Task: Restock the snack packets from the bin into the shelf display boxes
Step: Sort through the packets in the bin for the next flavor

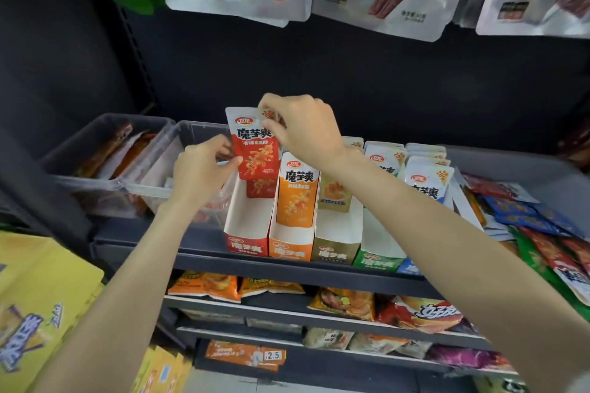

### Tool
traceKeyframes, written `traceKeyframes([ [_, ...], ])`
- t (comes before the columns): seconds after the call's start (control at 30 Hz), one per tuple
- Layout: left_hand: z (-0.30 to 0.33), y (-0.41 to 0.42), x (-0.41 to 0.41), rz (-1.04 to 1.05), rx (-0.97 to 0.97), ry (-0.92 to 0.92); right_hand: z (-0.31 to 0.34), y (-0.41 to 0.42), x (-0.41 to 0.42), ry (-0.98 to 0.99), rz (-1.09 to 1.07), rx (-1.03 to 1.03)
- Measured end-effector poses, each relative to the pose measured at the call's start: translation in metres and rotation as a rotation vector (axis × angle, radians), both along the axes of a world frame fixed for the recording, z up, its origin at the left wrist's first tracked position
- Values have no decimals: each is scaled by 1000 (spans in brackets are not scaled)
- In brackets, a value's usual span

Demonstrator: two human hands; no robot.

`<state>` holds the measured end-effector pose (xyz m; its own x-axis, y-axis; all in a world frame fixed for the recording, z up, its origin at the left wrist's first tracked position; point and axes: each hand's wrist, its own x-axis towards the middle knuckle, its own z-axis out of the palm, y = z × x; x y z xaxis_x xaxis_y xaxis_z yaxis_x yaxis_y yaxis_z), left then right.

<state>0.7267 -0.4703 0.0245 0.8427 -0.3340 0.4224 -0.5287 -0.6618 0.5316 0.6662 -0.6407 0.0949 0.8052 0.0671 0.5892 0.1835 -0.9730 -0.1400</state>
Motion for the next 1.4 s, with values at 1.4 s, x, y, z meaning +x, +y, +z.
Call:
traceKeyframes([
  [1.4,12,-307,-223,-1161,405,-165,-64,-250,-350,888,-819,125],
])
